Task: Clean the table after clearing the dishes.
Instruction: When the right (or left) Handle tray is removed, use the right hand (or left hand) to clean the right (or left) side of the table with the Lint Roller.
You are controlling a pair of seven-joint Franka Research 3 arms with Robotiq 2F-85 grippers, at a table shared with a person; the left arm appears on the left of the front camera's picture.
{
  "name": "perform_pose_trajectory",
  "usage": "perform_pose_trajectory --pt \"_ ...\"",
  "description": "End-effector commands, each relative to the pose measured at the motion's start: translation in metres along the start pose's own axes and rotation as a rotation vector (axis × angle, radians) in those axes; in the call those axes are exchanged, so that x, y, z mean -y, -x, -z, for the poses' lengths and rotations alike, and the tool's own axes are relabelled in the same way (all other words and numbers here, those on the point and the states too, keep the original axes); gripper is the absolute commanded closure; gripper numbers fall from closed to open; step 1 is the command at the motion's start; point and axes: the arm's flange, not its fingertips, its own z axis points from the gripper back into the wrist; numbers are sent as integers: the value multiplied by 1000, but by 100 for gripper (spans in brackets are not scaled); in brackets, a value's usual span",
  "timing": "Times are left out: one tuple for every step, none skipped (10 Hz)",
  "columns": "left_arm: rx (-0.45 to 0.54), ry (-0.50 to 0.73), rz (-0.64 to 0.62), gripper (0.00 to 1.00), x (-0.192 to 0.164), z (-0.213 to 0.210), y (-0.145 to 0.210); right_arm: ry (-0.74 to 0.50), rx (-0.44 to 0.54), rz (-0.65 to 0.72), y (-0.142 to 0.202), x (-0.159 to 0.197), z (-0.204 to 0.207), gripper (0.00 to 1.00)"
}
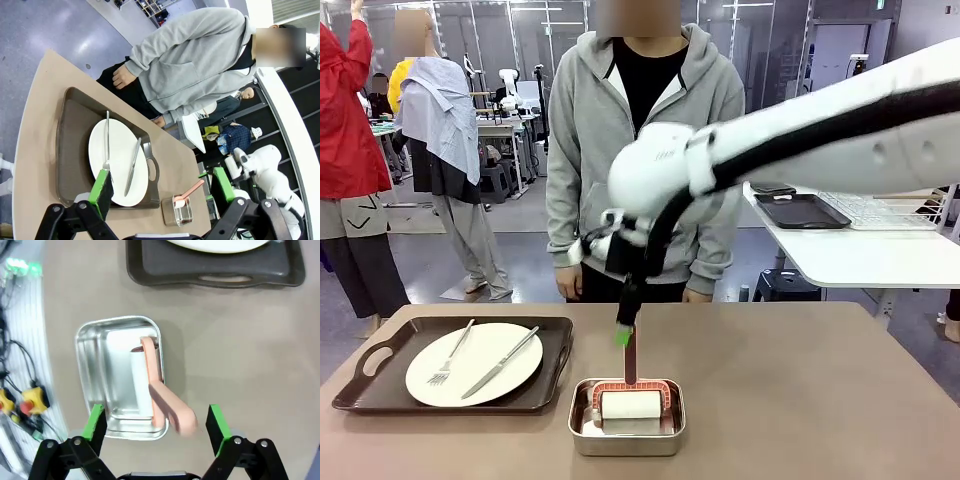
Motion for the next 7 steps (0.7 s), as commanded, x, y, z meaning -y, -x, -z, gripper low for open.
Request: perform_pose_trajectory --pt "10 19 2 0 0 -3 -4 -86 305 344 55 18 -45 0" --pt "10 19 2 0 0 -3 -4 -90 396 497 91 30 -58 0" --pt "10 19 2 0 0 -3 -4 -185 495 615 129 36 -70 0" --pt "10 19 2 0 0 -3 -4 -266 604 720 173 37 -84 0" --pt "10 19 2 0 0 -3 -4 -391 730 769 227 34 -98 0" --pt "10 19 2 0 0 -3 -4 -449 842 840 278 31 -108 0" --pt "10 19 2 0 0 -3 -4 -504 985 891 329 28 -117 0"
